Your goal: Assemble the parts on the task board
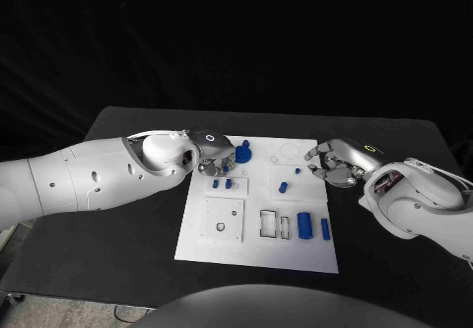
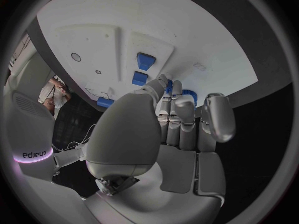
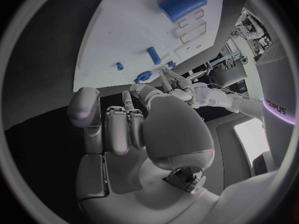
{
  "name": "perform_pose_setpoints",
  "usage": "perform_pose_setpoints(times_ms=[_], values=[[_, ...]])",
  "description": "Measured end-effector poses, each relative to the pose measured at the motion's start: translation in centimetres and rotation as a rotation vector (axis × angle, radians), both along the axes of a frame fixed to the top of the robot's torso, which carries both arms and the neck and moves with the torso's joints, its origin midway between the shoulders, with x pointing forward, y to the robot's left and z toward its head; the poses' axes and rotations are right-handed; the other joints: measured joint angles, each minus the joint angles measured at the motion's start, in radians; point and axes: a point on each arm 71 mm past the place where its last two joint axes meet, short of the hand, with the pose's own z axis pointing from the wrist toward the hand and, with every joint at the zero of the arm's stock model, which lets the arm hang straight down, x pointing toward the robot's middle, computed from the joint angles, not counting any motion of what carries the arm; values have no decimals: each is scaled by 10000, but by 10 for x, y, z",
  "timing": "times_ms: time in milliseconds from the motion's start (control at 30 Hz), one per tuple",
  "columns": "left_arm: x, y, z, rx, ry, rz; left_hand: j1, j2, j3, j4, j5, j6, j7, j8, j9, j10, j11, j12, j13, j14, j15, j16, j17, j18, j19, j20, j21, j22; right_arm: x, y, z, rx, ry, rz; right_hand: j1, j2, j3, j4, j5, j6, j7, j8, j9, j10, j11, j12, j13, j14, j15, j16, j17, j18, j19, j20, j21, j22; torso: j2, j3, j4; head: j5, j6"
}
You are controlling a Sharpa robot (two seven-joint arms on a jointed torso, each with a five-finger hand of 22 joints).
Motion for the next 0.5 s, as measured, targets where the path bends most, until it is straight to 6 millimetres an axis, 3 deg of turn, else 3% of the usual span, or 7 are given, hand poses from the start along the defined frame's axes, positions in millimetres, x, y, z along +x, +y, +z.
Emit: perform_pose_setpoints(times_ms=[133, 267, 500], values=[[0, 0, 0, -3, 2, 9, 0, 0, 0, 0, 80, -87, -73, -29, -34, 0, 0, -73, 0, -75, 4, -61, -87, 1, -37, 36, -59, 0, 0, 0, 0, -3, 2, -7, 0, 0, 0, 0, 0, 0, 0, 0, 0, 0, 0, 0, 0, 0, 0, 0, 0, 0, 0, 0, 0, 0, 0, 0, -1, 0, 0], [0, 1, -2, 27, 35, 44, -10, -103, 8, 48, 79, -666, -207, -293, -197, 1, 0, -147, 1, -75, 4, -66, -113, 0, -37, 35, -98, -1, 0, 0, 0, -3, 4, -8, 0, 0, 0, 0, 0, 0, 0, 0, 0, 0, 0, 0, 0, 0, 0, 0, -1, 0, 0, 0, 0, 8, 0, -1, -1, 0, 0], [0, 3, -3, 33, -23, 107, -71, -282, 39, 210, 79, -1838, -613, -297, -495, 1, -1, -195, 41, -75, 4, -66, -143, 1, -37, 36, -98, -2, 0, 0, 0, -1, 6, -6, 2, 2, 0, 0, 0, 0, 0, 0, -9, 22, 22, 0, -1, 0, 0, 0, -1, 0, 0, 0, 0, 8, 0, 2, -1, 1, 0]])
